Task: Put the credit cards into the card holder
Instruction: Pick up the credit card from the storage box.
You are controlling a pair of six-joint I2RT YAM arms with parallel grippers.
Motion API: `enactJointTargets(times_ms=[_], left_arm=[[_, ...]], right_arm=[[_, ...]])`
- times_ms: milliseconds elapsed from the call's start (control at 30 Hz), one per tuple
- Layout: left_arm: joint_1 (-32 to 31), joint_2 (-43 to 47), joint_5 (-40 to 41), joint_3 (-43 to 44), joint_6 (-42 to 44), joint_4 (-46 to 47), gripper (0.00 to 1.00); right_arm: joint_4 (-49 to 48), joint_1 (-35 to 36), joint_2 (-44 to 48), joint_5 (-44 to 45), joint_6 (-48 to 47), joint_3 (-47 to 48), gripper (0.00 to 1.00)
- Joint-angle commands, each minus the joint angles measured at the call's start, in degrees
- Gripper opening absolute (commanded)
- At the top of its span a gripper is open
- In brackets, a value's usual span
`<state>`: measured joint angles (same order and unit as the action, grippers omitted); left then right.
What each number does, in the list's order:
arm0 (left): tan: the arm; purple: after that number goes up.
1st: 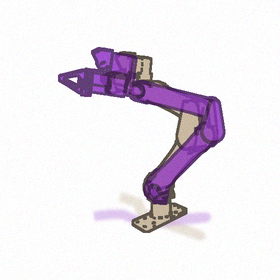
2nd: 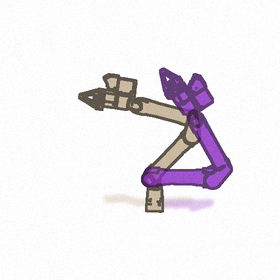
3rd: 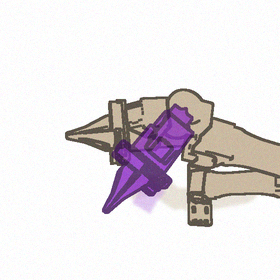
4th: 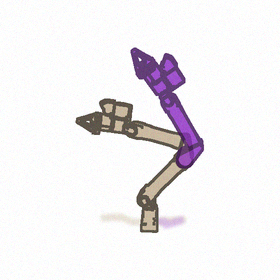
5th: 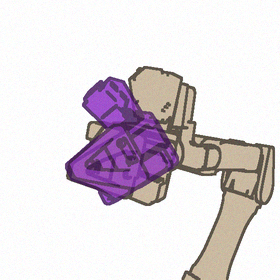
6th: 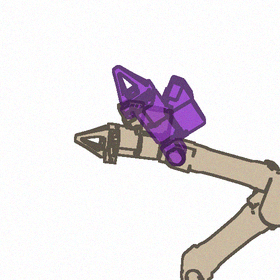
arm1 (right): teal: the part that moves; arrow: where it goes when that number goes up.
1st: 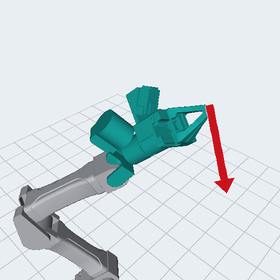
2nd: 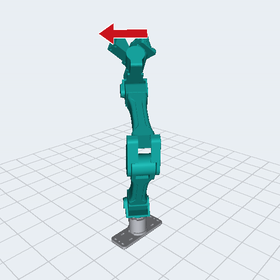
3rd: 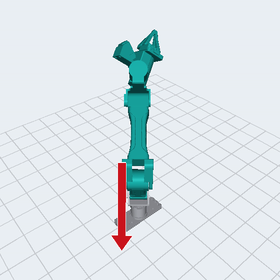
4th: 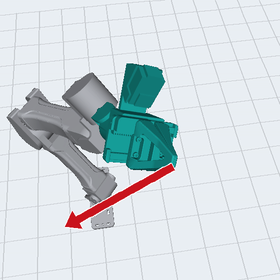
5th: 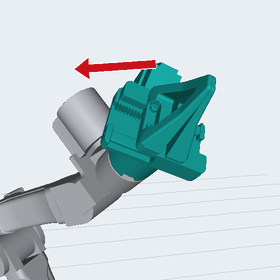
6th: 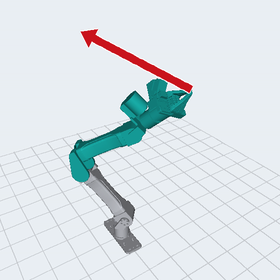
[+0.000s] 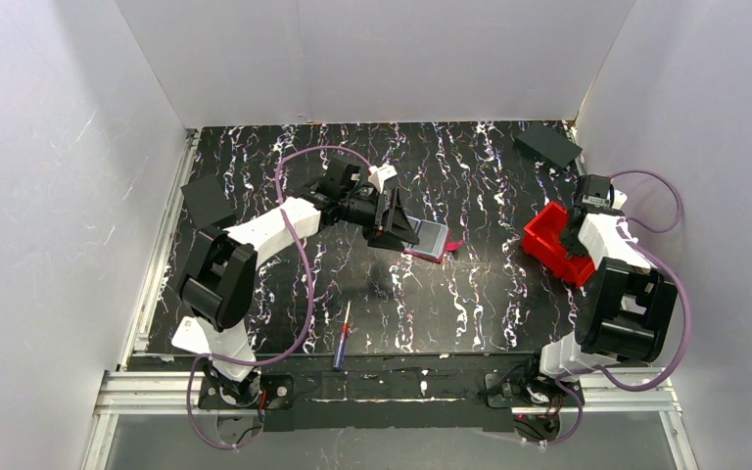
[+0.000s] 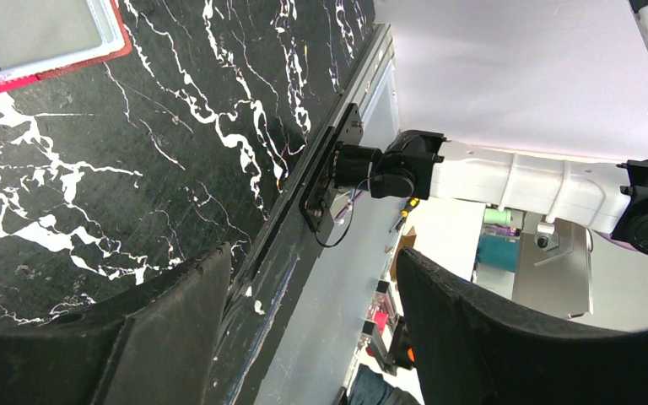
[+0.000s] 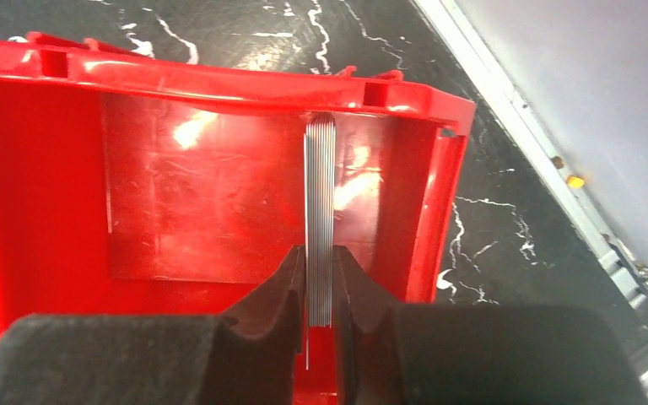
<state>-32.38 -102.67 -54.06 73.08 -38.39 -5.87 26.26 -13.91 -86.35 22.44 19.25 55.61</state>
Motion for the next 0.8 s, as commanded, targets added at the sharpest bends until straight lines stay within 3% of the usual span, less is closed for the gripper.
enactJointTargets(times_ms=[0,367,767], left_arm=[[-0.14,0.85,-1.35,-0.7,0.69,0.34,0.7],[-0.14,1.15,-1.75,-0.65,0.67,0.26,0.7],[-0.14,1.15,-1.2,-0.49,1.58,-0.45,0.7]], right_arm=[[-4.61,-0.24,3.47,-6.42,2.8,-2.87,0.01],[-17.76,-0.15,4.45,-17.71,14.23,-11.93,0.01],[-23.97,4.23,0.28,-17.59,19.72,-9.89,0.01]])
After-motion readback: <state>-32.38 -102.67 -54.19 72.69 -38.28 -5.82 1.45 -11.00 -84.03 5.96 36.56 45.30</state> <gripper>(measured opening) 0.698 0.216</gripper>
